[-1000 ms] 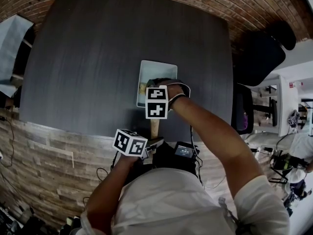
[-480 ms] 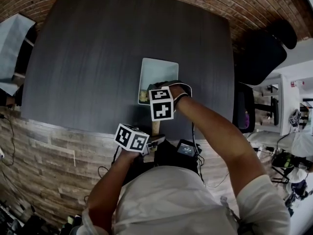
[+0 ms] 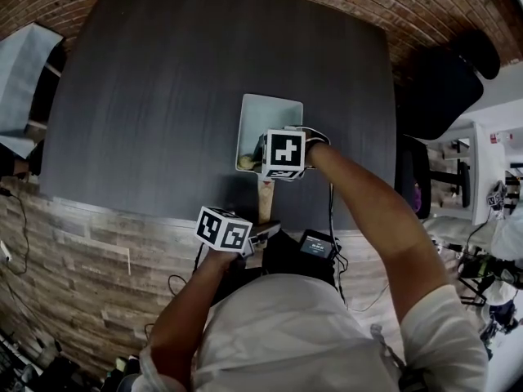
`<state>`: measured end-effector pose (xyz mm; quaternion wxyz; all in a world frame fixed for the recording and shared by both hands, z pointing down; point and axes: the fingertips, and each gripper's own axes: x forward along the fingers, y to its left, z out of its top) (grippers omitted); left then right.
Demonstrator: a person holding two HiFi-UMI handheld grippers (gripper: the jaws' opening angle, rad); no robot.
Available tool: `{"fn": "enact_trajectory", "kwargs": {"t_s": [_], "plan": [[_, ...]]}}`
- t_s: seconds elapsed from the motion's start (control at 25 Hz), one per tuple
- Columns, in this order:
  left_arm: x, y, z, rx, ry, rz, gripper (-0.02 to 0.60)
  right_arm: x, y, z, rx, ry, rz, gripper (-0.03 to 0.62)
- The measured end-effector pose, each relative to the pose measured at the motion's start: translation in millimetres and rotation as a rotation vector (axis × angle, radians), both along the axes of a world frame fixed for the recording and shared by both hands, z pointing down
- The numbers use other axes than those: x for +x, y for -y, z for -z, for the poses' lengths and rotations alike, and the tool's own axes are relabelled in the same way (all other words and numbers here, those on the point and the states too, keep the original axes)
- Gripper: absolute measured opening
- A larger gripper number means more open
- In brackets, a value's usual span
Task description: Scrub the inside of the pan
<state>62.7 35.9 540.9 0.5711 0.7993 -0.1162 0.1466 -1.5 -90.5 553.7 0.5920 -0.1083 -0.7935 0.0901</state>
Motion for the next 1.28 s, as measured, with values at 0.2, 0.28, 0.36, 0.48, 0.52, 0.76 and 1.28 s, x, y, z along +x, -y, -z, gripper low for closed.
{"fn": "enact_trajectory", "kwargs": {"t_s": [0.2,0.28,0.36,0.48,0.52,0.76,1.28], "plan": [[-1.2,0.6,0.4,0.043,-0.002,0.005,0.160,-0.2,8.3,10.4,0.046,0.047,-0.028,0.044],[-1.6,5.2,3.5,0.052,-0.026,0.037,0.177,2.5,20.2,17.7,0.095,0.065,-0.045,0.044],[-0.5,10.9,7.4,0.049,-0.055,0.065,0.199,10.0,36.1,24.2,0.156,0.066,-0.059,0.044],[3.0,15.7,8.0,0.054,-0.067,0.070,0.221,28.7,63.7,30.9,0.292,0.022,-0.060,0.044],[3.7,16.7,7.2,0.054,-0.068,0.070,0.221,36.1,73.5,32.0,0.348,-0.001,-0.055,0.044],[12.1,12.3,0.5,0.015,-0.061,0.043,0.212,70.5,121.9,37.2,0.638,-0.110,-0.059,0.044],[16.9,10.7,-1.8,-0.128,-0.111,0.136,0.055,82.0,144.8,19.5,0.833,-0.180,-0.029,0.046]]}}
